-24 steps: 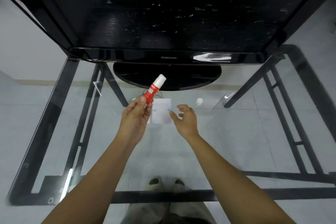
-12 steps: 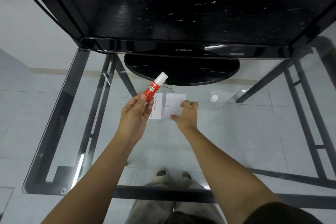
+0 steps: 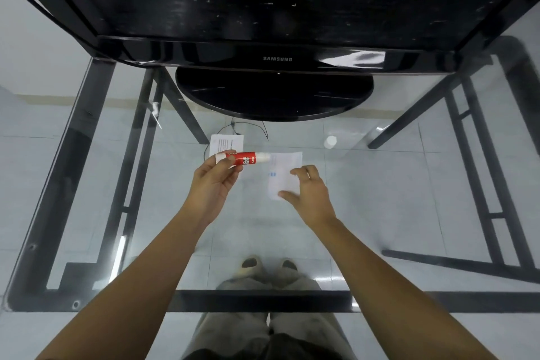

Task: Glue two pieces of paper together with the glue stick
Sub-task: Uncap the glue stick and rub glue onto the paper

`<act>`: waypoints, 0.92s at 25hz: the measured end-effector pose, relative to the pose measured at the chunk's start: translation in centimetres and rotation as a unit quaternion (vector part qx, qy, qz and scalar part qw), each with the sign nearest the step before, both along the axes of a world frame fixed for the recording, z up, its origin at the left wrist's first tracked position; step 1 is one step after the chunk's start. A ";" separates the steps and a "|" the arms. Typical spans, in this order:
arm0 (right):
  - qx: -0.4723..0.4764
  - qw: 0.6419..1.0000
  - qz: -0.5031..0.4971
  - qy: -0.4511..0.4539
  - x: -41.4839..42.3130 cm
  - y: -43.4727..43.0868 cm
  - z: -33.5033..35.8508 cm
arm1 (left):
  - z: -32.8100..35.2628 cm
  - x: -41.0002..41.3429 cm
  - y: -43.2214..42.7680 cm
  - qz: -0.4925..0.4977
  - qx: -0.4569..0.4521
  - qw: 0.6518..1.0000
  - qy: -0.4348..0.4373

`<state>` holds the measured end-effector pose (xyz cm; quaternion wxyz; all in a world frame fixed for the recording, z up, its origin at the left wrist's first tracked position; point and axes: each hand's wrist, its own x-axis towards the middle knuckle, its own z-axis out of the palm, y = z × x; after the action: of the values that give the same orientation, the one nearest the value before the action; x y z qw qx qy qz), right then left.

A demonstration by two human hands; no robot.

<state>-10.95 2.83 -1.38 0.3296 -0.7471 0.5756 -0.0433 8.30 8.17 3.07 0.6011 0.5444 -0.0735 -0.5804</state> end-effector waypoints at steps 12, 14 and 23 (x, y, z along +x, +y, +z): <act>-0.101 0.971 0.162 0.140 -2.2 -0.9 -2.5 | -1.4 -2.0 -0.6 -0.072 -0.009 0.994 -0.079; -0.097 0.970 0.168 0.145 -2.4 -0.8 -3.0 | -1.6 -2.4 -0.9 -0.111 0.005 0.977 -0.184; -0.120 0.967 0.182 0.135 -2.7 -0.9 -3.8 | -0.8 -2.1 -0.8 -0.352 -0.058 0.781 -0.512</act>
<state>-13.69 1.95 -5.18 0.1591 -0.8723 0.4597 0.0502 6.25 7.34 2.24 0.2590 0.6619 -0.5906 -0.3821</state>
